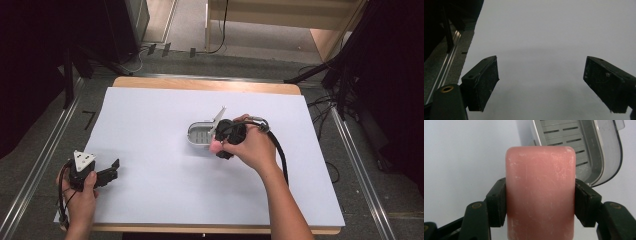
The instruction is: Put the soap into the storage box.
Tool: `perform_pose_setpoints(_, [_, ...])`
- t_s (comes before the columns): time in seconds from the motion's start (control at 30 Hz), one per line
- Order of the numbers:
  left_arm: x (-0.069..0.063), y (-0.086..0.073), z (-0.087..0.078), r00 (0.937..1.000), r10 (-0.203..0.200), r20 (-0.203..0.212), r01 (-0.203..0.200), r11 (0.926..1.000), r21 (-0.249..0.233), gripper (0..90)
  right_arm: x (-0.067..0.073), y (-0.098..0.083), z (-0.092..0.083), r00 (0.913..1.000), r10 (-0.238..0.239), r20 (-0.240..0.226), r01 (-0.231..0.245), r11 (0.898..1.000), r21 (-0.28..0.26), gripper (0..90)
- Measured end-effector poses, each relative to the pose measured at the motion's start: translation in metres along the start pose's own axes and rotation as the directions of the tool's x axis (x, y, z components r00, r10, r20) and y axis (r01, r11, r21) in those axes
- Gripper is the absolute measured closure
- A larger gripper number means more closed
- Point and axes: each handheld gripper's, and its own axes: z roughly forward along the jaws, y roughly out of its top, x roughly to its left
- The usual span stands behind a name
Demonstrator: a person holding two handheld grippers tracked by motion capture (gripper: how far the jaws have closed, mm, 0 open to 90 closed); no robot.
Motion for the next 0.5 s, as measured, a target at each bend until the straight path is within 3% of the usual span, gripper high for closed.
perform_pose_setpoints(0.5, [0.0, 0.0, 0.0, 1.0, -0.003, 0.0, 0.003, 1.0, -0.001, 13.7, -0.009, 0.014, -0.002, 0.9999, -0.009, -0.011, 0.009, 1.0, -0.009, 38.8])
